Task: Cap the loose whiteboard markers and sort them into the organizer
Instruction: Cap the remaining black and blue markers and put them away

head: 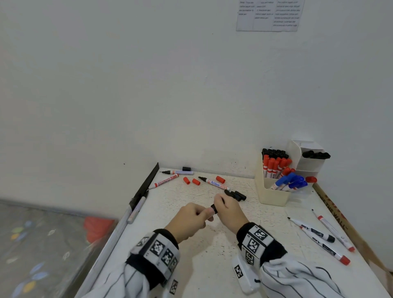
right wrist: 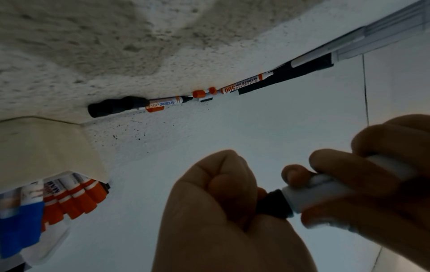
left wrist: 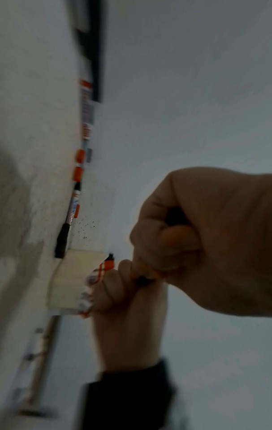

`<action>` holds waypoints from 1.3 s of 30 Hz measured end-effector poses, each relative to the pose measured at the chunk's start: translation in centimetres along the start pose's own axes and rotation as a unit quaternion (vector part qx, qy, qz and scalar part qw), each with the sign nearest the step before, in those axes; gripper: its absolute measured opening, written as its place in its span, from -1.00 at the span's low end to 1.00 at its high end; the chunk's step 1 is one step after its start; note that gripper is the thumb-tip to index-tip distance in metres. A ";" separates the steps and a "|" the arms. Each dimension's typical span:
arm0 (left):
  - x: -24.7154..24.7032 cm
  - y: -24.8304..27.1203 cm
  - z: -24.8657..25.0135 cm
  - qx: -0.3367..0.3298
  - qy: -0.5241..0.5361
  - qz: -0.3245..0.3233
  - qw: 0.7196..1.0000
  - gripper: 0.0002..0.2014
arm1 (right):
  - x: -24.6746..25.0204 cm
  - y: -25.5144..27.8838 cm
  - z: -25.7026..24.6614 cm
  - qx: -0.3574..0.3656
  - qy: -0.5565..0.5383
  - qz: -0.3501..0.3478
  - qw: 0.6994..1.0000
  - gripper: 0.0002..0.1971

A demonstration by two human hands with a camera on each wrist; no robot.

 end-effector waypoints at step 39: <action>9.7 -3.3 -15.7 0.315 -0.341 0.127 0.877 -0.60 | 15.8 -4.3 -1.2 0.072 0.054 0.236 0.967 -0.79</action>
Point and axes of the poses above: each hand's wrist, its own y-axis away from the middle knuckle, its own x-axis out of the back of the hand, z = x × y, the point moved 10 cm from there along -y, towards the middle knuckle, and after that the axes turned 4 degrees about -y, right-handed, at the moved point
